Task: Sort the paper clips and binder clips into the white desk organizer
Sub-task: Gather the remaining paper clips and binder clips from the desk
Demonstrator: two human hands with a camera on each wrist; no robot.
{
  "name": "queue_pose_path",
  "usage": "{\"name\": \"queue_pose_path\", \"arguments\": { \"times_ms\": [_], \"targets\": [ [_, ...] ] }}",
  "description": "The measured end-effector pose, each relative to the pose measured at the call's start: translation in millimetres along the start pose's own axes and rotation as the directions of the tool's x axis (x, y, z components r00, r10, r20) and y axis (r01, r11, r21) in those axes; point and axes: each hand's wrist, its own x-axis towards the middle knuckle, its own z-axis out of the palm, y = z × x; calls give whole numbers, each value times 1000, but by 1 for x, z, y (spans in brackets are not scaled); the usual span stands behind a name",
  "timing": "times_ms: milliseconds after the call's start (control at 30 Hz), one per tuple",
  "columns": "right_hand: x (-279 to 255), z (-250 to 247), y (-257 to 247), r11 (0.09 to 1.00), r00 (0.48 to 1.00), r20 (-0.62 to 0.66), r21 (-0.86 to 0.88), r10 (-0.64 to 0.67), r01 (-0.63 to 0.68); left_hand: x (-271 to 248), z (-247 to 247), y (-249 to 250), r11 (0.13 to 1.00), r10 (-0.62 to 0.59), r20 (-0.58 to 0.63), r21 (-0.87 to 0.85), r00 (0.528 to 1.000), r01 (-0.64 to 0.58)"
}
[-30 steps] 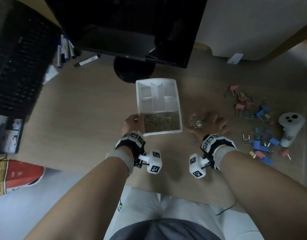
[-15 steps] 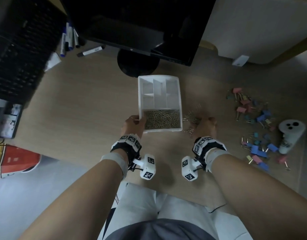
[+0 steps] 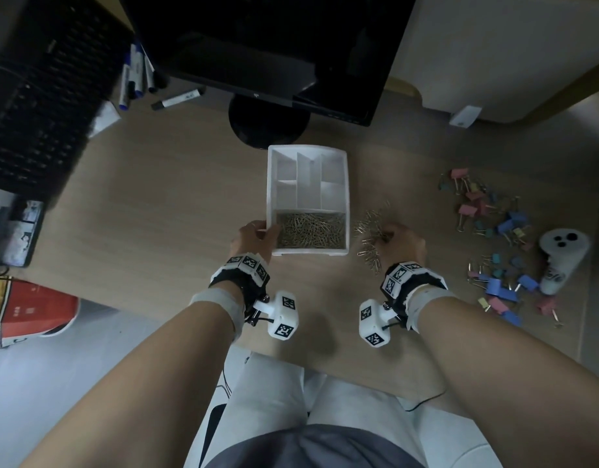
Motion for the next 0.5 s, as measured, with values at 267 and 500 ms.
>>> {"name": "queue_pose_path", "arguments": {
  "times_ms": [267, 500],
  "targets": [
    [-7, 0, -25, 961, 998, 63, 271, 29, -45, 9, -4, -1, 999, -33, 75, -16, 997, 35],
    [-22, 15, -88, 845, 914, 397, 513, -79, -150, 19, -12, 4, 998, -46, 165, -28, 985, 52]
  ]
}}
